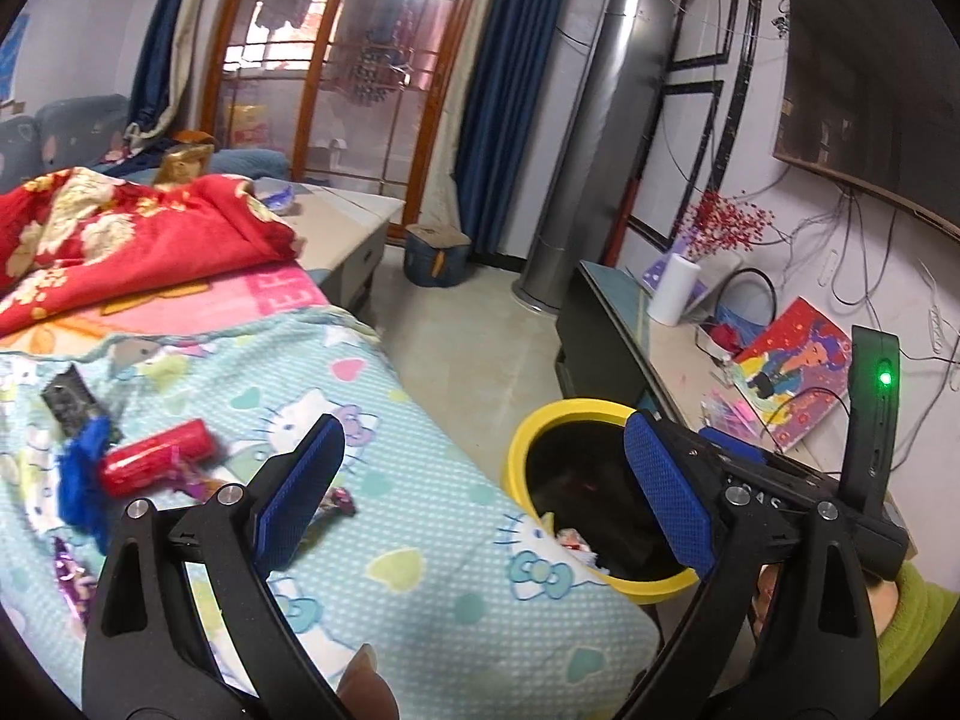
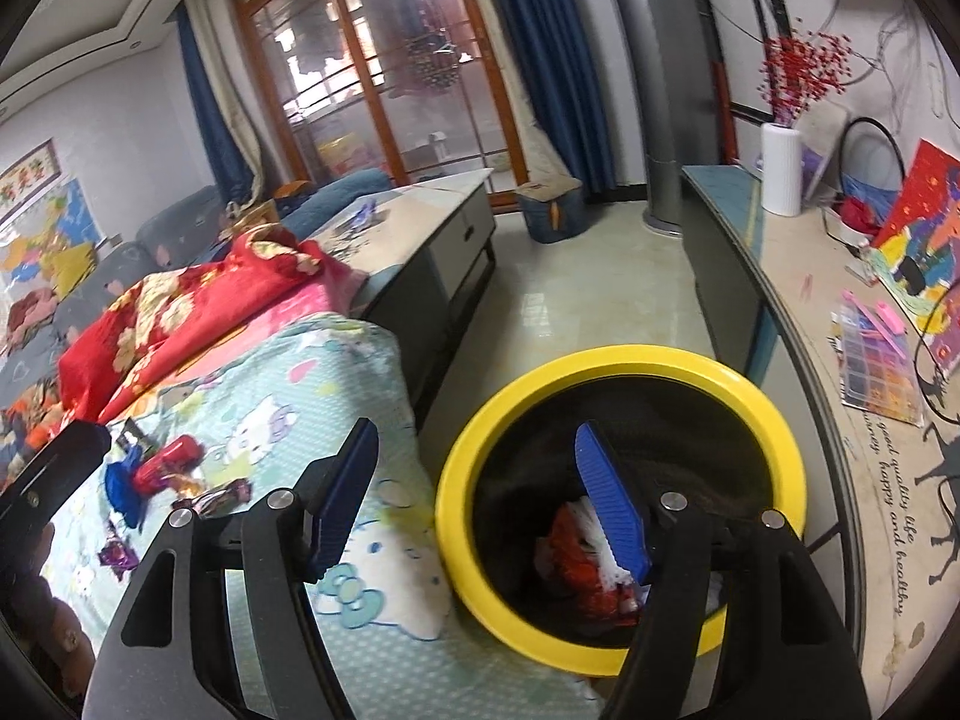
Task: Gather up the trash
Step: 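Move both open grippers back to the trash on the bed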
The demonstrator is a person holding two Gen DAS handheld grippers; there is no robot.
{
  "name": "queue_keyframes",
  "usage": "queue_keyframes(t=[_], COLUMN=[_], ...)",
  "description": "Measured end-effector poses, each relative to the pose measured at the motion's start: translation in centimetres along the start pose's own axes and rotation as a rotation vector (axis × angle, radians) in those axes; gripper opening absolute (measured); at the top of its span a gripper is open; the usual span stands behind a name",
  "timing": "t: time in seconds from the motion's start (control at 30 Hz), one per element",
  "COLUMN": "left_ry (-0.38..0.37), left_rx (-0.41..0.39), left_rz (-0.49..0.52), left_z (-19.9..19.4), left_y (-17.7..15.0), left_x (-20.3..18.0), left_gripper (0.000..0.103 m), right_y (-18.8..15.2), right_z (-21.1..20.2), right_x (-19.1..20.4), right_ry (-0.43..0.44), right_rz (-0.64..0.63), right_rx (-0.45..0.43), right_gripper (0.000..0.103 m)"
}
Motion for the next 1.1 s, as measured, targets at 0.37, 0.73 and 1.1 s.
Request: queue_keyframes(t=[0.37, 0.73, 1.1], left_ry=[0.064, 0.126, 0.215], left_rx=[-0.034, -0.048, -0.055], left_rz=[-0.051, -0.108, -0.190], left_z=[-2.0, -3.6, -5.5], left_y=[0.0, -0.6, -1.9], left_x=[3.5, 6.9, 11.6], left_gripper=[0.086, 0.086, 0.086], right_y=[-1.1, -2.5, -3.5], right_z=[0.3, 0.8, 1.9], right_x=[4.2, 8.6, 13.0], right_ry=[0.062, 0.133, 0.199], right_rz=[-0.069, -0.141, -0.191], right_rx=[0.028, 0.060, 0.095], right_gripper=[0.066, 0.066, 0.066])
Point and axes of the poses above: each gripper's, at about its wrist camera, not at the fingertips, and z roughly the way its jaws point, x to its left, y to its top, the point moved 2 cm from there along z, roughly the way its jaws point, and after that the axes turned 9 degrees about z, right-handed, at the moved point
